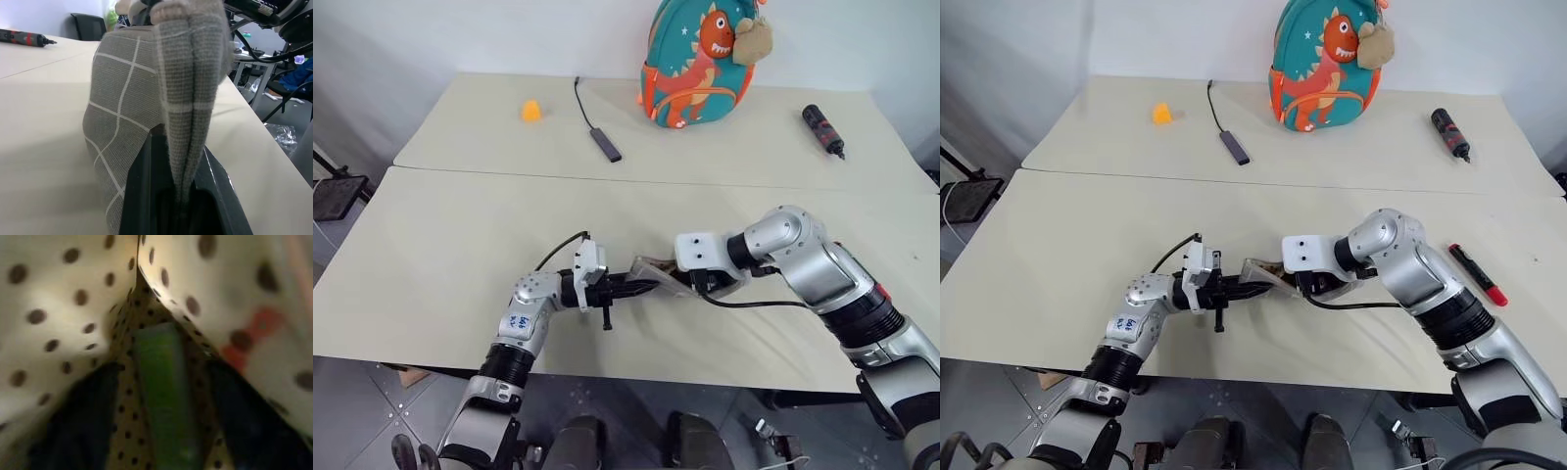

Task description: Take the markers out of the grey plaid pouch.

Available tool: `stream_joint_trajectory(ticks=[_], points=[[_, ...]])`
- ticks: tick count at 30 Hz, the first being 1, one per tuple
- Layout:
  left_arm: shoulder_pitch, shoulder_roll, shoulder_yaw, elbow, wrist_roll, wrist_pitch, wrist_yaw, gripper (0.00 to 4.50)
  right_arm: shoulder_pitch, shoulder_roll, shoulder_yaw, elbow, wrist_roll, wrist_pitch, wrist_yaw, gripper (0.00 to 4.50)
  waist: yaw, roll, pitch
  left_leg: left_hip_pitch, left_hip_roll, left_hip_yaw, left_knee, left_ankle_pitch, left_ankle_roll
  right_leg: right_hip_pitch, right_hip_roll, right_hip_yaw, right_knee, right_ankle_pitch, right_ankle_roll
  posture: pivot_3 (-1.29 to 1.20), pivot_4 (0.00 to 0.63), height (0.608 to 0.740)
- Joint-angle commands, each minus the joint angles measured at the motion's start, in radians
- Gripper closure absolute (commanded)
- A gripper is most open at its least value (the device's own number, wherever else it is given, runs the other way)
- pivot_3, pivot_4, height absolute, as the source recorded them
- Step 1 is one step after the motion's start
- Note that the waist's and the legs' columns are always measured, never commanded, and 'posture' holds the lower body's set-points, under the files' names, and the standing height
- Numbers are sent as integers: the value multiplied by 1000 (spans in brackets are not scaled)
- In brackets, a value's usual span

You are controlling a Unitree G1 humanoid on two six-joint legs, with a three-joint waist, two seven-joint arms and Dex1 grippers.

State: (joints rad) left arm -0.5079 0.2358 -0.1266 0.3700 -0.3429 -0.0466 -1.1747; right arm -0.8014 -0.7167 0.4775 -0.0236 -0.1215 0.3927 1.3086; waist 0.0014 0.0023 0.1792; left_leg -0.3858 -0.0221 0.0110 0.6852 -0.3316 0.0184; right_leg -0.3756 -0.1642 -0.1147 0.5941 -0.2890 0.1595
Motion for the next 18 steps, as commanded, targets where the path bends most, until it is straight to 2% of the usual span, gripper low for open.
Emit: stream_joint_trajectory(ticks=[1,3,6,10,15,18], points=[[4,-7,-9,-10,4,-4,-5,4500,21,9,20,8,-23,-11,-4,1469,0,0,0,0,0,0,0,0,0,0,0,0,0,0,0,0,150,740],[3,-8,-9,-10,4,-5,-5,4500,25,14,29,11,-35,-18,-8,1469,-1,0,0,0,0,0,0,0,0,0,0,0,0,0,0,0,150,740],[0,-8,-9,-8,5,-5,-6,4500,24,27,48,48,-69,-41,-29,2087,-2,0,0,0,0,0,0,0,0,0,0,0,0,0,0,0,150,740],[-3,-8,-8,-6,8,-5,-7,4500,23,47,48,87,-89,-78,-51,3374,-3,0,0,1,0,0,0,0,0,0,0,0,0,0,0,0,150,740],[0,-1,-2,-13,6,0,-4,4500,3,53,-38,40,-11,-112,-34,3417,-3,-1,0,1,0,0,0,0,0,0,0,0,0,0,0,0,150,740],[8,2,0,-17,6,0,-3,4500,7,27,-108,27,109,-217,59,3417,-3,-1,0,1,0,0,0,0,0,0,0,0,0,0,0,0,150,740]])
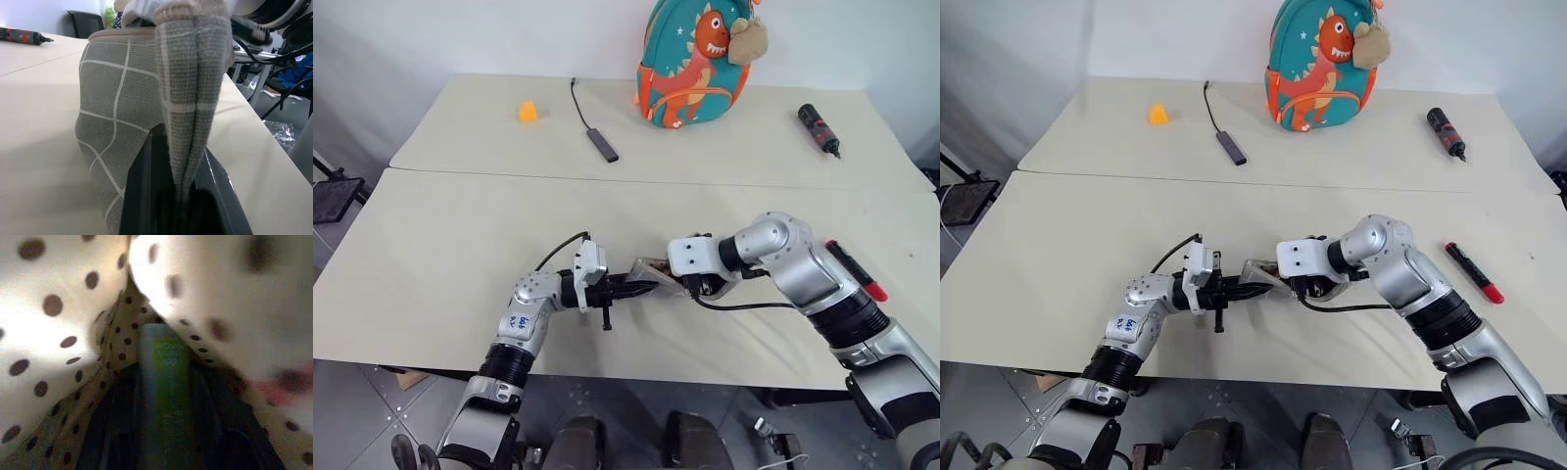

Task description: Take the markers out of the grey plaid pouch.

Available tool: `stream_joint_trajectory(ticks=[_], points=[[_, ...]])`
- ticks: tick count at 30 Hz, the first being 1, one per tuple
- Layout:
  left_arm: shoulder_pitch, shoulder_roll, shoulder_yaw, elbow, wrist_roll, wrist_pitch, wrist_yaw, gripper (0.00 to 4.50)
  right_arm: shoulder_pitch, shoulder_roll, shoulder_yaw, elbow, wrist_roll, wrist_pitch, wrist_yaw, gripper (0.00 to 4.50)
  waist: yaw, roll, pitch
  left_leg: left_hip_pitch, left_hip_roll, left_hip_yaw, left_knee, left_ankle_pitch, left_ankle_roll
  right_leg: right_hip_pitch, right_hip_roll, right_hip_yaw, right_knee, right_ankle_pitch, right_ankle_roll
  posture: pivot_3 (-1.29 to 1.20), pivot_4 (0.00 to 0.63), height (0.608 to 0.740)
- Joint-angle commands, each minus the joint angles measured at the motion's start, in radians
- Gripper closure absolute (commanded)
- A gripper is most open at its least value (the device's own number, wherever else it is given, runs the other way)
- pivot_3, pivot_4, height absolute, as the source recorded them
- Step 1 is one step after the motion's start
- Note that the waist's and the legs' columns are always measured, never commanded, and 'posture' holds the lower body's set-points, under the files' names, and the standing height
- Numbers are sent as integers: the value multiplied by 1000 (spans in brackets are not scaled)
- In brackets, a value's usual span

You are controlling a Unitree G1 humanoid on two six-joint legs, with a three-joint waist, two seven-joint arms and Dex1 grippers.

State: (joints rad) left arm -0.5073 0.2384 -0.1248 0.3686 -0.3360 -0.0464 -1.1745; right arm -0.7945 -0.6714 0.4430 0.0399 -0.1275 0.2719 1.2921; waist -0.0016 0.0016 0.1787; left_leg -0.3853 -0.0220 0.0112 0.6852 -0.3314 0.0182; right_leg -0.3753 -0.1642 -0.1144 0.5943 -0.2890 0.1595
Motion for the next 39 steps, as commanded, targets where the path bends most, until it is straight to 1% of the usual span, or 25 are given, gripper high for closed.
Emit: stream_joint_trajectory(ticks=[1,2,5,8,10,14,17,19,20,25,28,30,32,35,36,39], points=[[9,0,-1,-17,-2,1,-2,4500,3,-30,-93,-40,147,-106,104,3417,0,0,0,0,0,0,0,0,0,0,0,0,0,0,0,0,150,740],[10,0,-1,-18,-2,1,-1,4500,6,-37,-104,-40,166,-108,120,3417,1,0,0,0,0,0,0,0,0,0,0,0,0,0,0,0,150,740],[18,-3,1,-21,-2,3,9,4500,29,-77,-181,60,223,-273,158,3417,3,0,0,0,0,0,0,0,0,0,0,0,0,0,0,0,150,740],[23,-2,1,-25,-3,5,11,4500,41,-88,-242,157,292,-380,210,3417,1,0,0,0,0,0,0,0,0,0,0,0,-1,0,0,0,150,740],[24,0,2,-26,-5,8,13,4500,50,-91,-276,195,349,-382,249,3417,0,0,0,0,0,0,0,0,0,0,0,-1,0,0,0,0,150,740],[24,4,3,-30,-8,14,15,4500,77,-87,-321,187,484,-268,305,3417,1,0,0,0,0,0,0,0,0,0,0,-1,0,0,0,0,150,740],[23,6,1,-31,-10,16,16,4500,93,-98,-325,167,523,-230,317,3417,1,0,0,0,0,0,0,0,0,0,0,0,0,0,0,0,150,740],[22,12,6,-38,-20,30,12,4500,122,-88,-384,96,661,-89,285,3417,2,0,0,0,0,0,0,0,0,0,0,-1,-1,0,0,0,150,740],[23,14,8,-44,-25,39,11,4500,133,-89,-406,68,707,-47,279,3417,2,0,0,0,1,0,0,0,0,0,0,-1,0,0,0,0,150,740],[43,27,10,-73,-31,58,7,4500,153,-115,-489,-21,811,98,207,3417,2,0,0,0,1,-2,0,0,0,0,0,0,0,0,0,0,150,740],[54,29,14,-91,-40,82,11,4500,124,-126,-587,-52,917,250,91,3417,2,0,0,0,1,-4,0,0,0,0,0,0,0,0,0,0,150,740],[60,32,13,-111,-53,114,6,4500,102,-146,-658,-15,952,323,15,3417,4,0,0,0,1,-5,0,0,0,0,0,0,0,0,0,0,150,740],[63,40,16,-136,-68,145,-1,4500,90,-190,-706,50,944,376,-35,3417,4,0,0,0,1,-5,0,0,0,0,0,0,-1,0,0,0,150,740],[71,54,32,-173,-101,198,0,4500,145,-303,-654,186,750,211,29,3417,16,0,0,-1,0,-2,0,0,0,0,-1,0,-2,0,0,0,150,740],[76,60,37,-187,-111,213,-1,4500,152,-334,-632,248,695,179,29,3417,19,0,0,-1,0,0,-1,-1,1,0,-1,0,-2,0,0,0,150,740],[98,81,53,-236,-150,276,-4,4500,160,-373,-587,407,558,147,-68,3417,19,0,0,-1,0,2,-1,-1,1,0,-1,1,-2,0,0,0,150,740]])
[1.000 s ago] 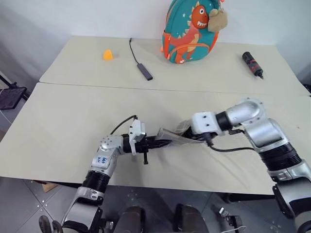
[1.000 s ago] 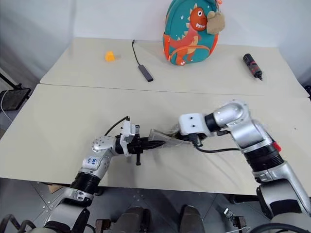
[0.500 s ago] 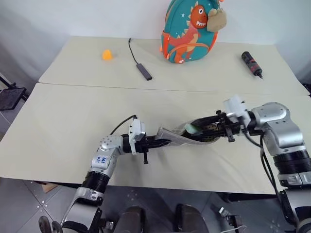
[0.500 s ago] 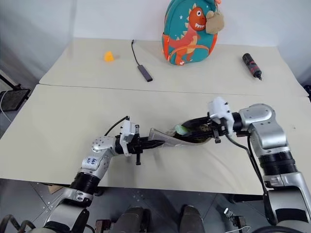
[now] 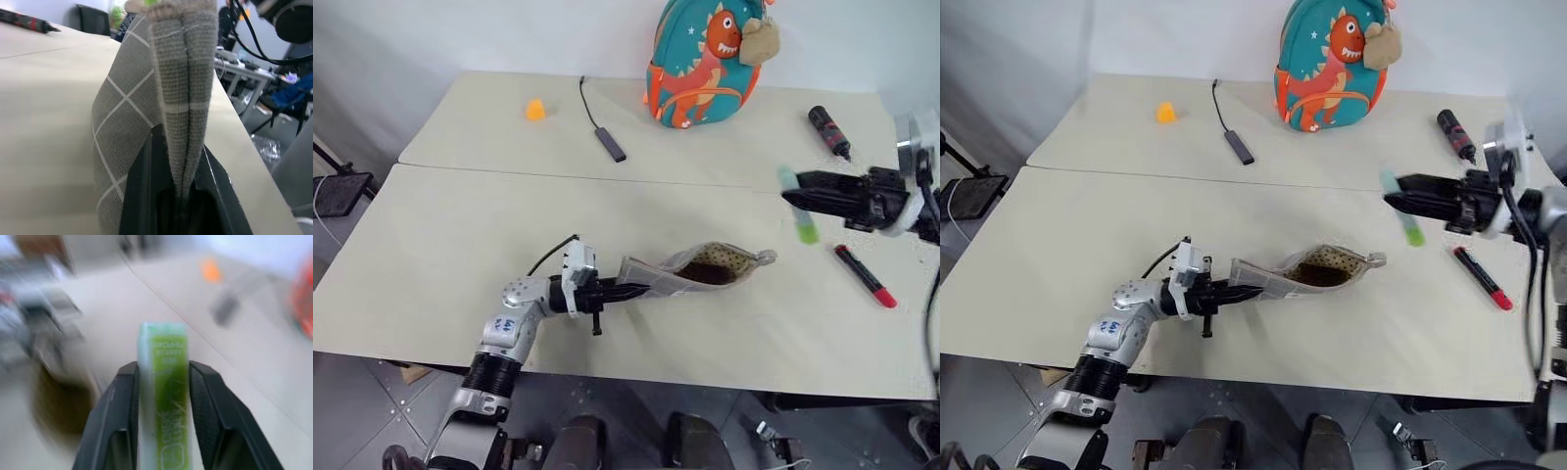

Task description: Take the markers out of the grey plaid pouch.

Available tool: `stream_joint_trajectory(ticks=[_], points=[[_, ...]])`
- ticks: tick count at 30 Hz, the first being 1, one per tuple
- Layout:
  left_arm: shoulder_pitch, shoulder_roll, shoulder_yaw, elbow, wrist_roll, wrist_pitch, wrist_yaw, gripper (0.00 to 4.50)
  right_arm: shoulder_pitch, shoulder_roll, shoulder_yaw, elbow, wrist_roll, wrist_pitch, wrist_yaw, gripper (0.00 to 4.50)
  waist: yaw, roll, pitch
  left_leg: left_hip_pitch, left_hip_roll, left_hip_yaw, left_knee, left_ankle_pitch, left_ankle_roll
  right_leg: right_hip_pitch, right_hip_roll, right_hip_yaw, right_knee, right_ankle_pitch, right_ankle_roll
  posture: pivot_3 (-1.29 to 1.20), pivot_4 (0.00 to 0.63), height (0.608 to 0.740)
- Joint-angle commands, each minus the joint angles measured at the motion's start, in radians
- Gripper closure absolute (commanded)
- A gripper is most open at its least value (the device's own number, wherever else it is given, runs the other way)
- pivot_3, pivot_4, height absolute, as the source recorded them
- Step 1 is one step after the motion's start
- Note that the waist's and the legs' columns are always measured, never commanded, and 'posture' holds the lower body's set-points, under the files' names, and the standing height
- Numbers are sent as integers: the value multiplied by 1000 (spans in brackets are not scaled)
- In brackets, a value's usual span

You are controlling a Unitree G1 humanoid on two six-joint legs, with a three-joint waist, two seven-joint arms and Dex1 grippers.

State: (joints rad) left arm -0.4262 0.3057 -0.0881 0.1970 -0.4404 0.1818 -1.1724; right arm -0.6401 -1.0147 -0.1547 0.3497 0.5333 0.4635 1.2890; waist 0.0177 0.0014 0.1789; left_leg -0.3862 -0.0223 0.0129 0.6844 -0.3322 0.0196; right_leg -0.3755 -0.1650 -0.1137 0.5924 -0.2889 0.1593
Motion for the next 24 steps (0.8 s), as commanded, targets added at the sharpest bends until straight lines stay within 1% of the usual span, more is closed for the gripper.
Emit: stream_joint_trajectory(ticks=[1,3,7,9,10,12,13,16,17,18,19,21,23,24], points=[[25,21,25,-79,-60,69,-5,4500,14,-27,19,131,-135,-60,-91,3417,0,0,0,0,0,0,0,0,0,0,0,0,0,0,0,0,150,740],[38,31,37,-98,-76,94,1,4500,35,-24,43,166,-188,-71,-113,3417,-1,1,0,0,1,0,0,0,0,0,0,0,0,0,0,0,150,740],[67,59,84,-157,-147,202,23,4500,71,2,111,210,-319,-79,-233,3417,-10,1,1,0,1,0,0,0,0,0,0,0,1,0,0,0,150,740],[77,70,105,-183,-177,247,38,4500,76,13,114,232,-349,-119,-259,3417,-16,2,1,0,1,0,0,0,0,0,0,0,1,0,0,0,150,740],[84,78,127,-196,-205,286,50,4500,79,12,121,241,-367,-154,-260,2666,-17,2,1,0,1,0,0,0,0,0,0,0,1,0,0,0,150,740],[99,92,170,-218,-257,348,77,4500,68,17,118,262,-388,-203,-275,2142,-19,2,1,0,1,0,0,0,0,0,0,0,1,0,0,0,150,740],[104,95,197,-227,-288,381,96,4500,59,17,112,270,-382,-210,-260,1722,-19,2,1,0,2,0,0,0,0,0,0,0,1,0,0,0,150,740],[120,108,305,-239,-392,474,174,4500,47,20,71,275,-331,-266,-195,695,-20,2,1,0,2,-1,0,0,0,0,0,0,1,0,0,0,150,740],[129,114,347,-244,-432,513,211,4500,53,29,39,265,-294,-316,-160,371,-20,2,1,0,2,-2,0,0,0,0,0,1,1,0,0,0,150,740],[151,107,436,-255,-506,553,311,4500,77,58,-34,204,-164,-348,-13,16,-21,2,1,1,2,-3,0,0,0,0,0,1,1,0,0,0,150,740],[182,97,520,-270,-585,588,412,4500,104,75,-71,158,-102,-365,52,16,-23,2,1,1,2,-3,0,0,0,0,0,1,0,0,0,0,150,740],[232,75,642,-298,-705,630,577,4500,160,109,-117,70,-8,-362,143,16,-22,2,1,2,7,-7,-1,0,-1,0,1,2,0,0,0,0,150,740],[274,59,718,-313,-792,652,711,4500,213,182,-157,-13,67,-403,179,16,-19,2,1,2,8,-8,-1,0,-1,1,1,2,0,0,0,0,150,740],[293,52,752,-314,-828,657,771,4500,240,215,-166,-54,81,-420,170,16,-18,2,1,3,7,-9,-1,0,-1,1,1,2,0,0,0,0,150,740]])
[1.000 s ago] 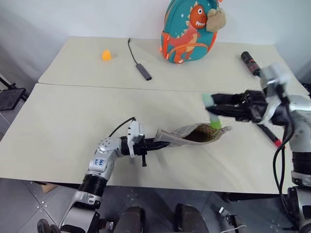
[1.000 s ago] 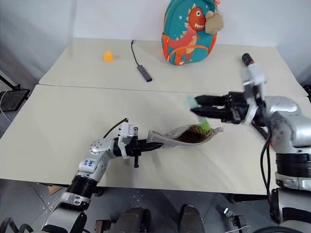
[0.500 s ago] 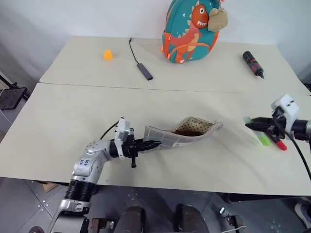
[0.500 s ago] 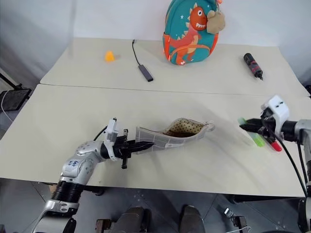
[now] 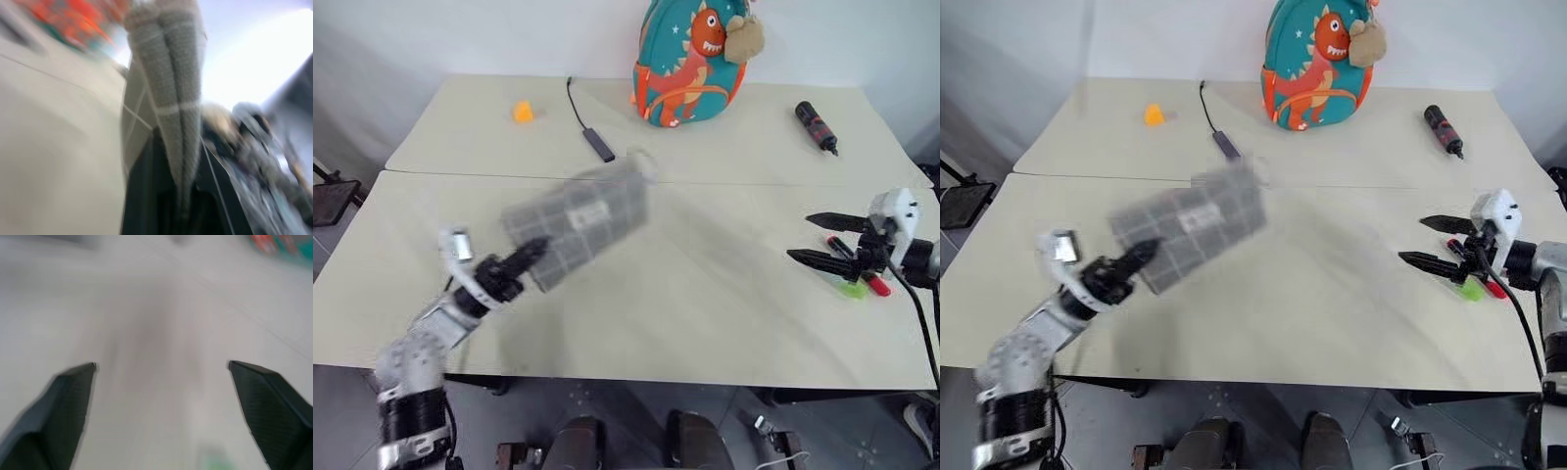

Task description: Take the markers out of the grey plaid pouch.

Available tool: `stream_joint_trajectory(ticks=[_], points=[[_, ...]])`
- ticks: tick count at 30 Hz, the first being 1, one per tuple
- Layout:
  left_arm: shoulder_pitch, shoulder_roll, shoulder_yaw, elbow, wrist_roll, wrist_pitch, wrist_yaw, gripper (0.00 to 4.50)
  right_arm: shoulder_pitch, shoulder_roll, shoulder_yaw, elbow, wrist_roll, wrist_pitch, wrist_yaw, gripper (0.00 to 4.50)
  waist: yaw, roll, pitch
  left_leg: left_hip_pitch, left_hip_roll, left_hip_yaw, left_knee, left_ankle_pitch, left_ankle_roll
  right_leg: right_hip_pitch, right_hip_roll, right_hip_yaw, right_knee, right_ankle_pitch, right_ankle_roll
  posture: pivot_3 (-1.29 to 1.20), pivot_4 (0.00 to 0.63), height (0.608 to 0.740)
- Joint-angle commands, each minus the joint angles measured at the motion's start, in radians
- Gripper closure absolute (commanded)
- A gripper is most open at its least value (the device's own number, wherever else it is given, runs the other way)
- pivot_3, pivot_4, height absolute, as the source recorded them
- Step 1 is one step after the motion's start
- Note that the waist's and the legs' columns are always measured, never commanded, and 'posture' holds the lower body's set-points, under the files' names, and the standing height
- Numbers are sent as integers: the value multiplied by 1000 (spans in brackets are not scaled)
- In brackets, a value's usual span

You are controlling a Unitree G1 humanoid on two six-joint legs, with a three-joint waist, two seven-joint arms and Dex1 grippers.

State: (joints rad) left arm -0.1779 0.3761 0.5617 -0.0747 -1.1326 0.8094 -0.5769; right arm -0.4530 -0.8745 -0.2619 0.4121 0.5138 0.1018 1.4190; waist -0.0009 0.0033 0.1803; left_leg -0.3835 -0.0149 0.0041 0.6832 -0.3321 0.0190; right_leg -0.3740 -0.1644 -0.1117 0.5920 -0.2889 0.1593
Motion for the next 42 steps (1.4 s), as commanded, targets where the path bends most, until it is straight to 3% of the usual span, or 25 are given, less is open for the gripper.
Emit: stream_joint_trajectory(ticks=[1,3,8,11,18,21,23,26,28,34,42], points=[[58,-22,131,-39,-170,32,225,4500,82,96,-54,-155,101,-55,24,16,4,0,0,0,0,0,0,0,0,0,0,0,0,0,0,0,150,740],[76,-38,191,-26,-215,4,329,4500,135,127,-34,-240,144,2,42,16,14,0,0,0,-2,-1,1,0,0,1,-1,1,1,0,1,0,150,740],[102,-69,291,21,-362,-35,578,4500,199,220,-3,-342,138,-75,46,16,24,0,0,1,-2,0,1,0,0,-1,-1,4,1,1,1,0,150,740],[130,-66,287,2,-413,-36,652,3722,215,217,3,-314,109,-110,66,0,25,0,0,1,-3,1,1,-1,0,0,-1,5,1,1,1,0,150,740],[218,58,261,-80,-250,-67,786,1566,191,195,-21,-267,105,-132,49,0,21,-1,0,3,-6,4,0,-1,0,0,0,7,1,1,1,0,150,740],[367,256,211,-145,-45,-22,672,686,198,178,-28,-273,108,-124,53,0,13,-2,0,6,-5,6,-1,-1,-1,0,1,8,2,0,0,0,150,740],[430,331,229,-156,19,-34,615,95,202,167,-32,-278,114,-113,53,0,5,-1,0,7,-5,7,-3,-2,-3,0,2,9,2,-1,-2,0,150,740],[581,464,213,-152,158,-84,341,14,206,153,-34,-265,111,-102,53,0,2,0,1,9,-3,8,-4,-3,-3,0,2,10,1,-1,-2,0,150,740],[695,524,187,-120,323,-263,95,14,212,148,-34,-263,109,-105,69,0,-2,0,1,9,-2,9,-5,-4,-4,-1,2,9,1,-2,-3,0,150,740],[654,516,166,-55,453,-679,-379,14,215,127,-42,-237,97,-141,107,0,3,3,2,11,5,14,-8,-5,-5,-2,2,8,-2,-3,-7,0,150,740],[355,491,-86,-19,584,-821,-490,14,246,120,-15,-215,60,-239,136,0,-3,4,3,11,6,22,-7,-6,-3,-2,3,8,2,-3,-6,0,150,740]])
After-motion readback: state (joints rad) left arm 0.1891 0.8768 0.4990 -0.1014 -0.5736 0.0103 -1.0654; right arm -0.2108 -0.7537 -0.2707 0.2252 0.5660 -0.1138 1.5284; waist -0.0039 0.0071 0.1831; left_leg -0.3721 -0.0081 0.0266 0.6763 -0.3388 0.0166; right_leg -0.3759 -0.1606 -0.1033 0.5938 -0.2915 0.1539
